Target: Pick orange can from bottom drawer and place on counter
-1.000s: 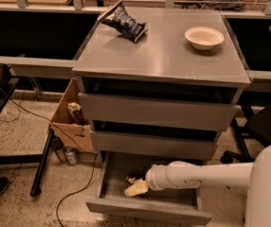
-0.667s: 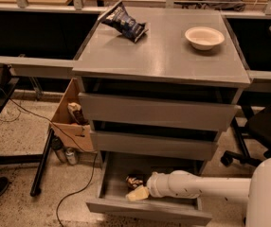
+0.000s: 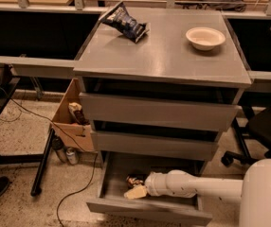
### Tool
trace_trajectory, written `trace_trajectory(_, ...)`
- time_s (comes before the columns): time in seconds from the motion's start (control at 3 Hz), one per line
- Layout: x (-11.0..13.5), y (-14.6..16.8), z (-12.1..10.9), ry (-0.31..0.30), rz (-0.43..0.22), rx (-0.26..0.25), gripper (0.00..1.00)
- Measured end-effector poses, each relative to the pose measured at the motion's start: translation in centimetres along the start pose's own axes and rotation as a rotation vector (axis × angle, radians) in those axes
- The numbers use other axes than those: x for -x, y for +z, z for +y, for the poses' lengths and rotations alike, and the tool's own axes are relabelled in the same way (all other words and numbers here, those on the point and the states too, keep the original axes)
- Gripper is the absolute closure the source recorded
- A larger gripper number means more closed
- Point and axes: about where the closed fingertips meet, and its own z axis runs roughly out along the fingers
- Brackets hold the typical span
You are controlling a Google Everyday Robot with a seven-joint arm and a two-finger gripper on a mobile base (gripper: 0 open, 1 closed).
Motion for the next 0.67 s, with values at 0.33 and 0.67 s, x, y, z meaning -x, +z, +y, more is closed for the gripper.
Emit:
trace_trajectory(0.33,-0.9,2.9,-1.4,0.042,-0.059,0.013,0.00)
trace_trajectory(0.67,-2.2,6.8,-3.4,0.106,-0.173,0.035,0.00)
